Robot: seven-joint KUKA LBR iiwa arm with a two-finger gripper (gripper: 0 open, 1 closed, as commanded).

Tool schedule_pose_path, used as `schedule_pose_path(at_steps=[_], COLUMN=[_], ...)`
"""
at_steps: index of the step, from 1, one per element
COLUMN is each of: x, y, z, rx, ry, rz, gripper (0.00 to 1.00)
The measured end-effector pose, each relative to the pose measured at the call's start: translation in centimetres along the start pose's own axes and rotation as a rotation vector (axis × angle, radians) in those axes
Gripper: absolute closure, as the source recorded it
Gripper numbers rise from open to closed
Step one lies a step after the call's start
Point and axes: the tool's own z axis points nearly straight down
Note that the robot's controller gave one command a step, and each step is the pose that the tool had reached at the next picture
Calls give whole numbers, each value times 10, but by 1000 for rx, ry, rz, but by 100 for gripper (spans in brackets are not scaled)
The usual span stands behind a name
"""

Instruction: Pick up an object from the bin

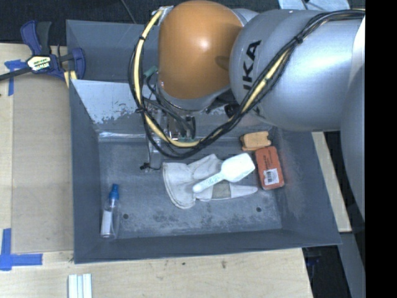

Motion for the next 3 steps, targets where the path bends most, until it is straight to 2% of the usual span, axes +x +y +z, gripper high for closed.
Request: schedule_pose_path(at_steps=[1,2,3], x=[-2,-24,-28], y=[-1,-41,-53], z=[-5,39,52], rx=[-2,-3,-1], ry=[-8,-15,-11], rz=[3,-38,-40], gripper=[0,0,0])
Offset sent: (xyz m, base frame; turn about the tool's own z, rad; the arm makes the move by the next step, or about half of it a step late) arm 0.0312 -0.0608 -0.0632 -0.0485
